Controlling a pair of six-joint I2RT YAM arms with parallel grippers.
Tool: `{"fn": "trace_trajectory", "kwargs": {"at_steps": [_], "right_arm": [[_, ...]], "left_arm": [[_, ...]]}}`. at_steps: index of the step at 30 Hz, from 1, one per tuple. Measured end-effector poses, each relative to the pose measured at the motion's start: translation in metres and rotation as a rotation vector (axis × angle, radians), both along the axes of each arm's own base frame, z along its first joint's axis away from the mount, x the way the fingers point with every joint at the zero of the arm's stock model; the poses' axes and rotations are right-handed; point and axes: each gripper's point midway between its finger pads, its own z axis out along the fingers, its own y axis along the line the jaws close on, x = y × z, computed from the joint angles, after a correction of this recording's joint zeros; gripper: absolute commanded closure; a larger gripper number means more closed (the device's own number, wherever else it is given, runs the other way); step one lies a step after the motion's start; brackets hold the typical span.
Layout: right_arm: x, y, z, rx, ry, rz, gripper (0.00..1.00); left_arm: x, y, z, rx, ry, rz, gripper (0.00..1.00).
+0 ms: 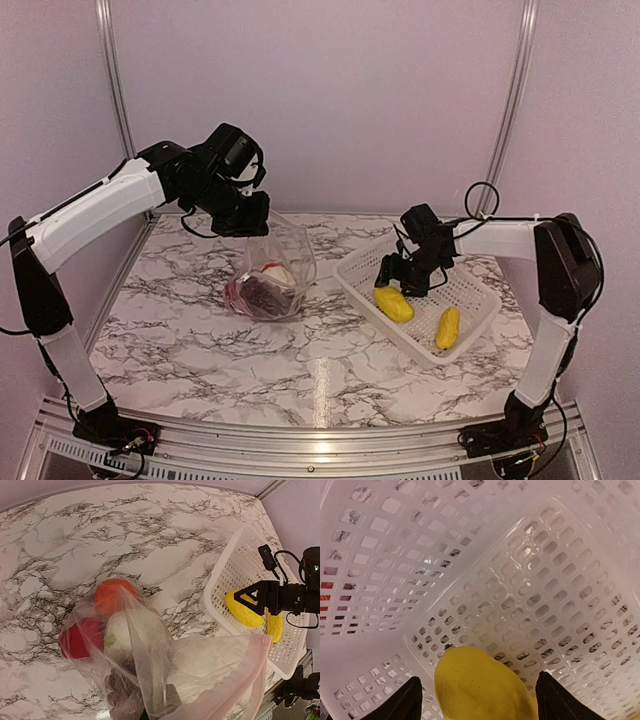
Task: Place the food in the zip-top bag and seal the zipper
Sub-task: Adjust the fake fruit in the bin, then pick up the fake fruit from the bin.
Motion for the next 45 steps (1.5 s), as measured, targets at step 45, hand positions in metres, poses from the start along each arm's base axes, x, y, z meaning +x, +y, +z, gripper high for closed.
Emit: {"fn": "trace_trajectory", "kwargs": {"at_steps": [45], "right_arm": [[-0.034, -0.005, -0.012, -0.191, 0.02, 0.313, 0.6]], "left_arm": [[-0.008, 0.002, -0.008, -0.014, 0.032, 0.0, 0.92]]}}
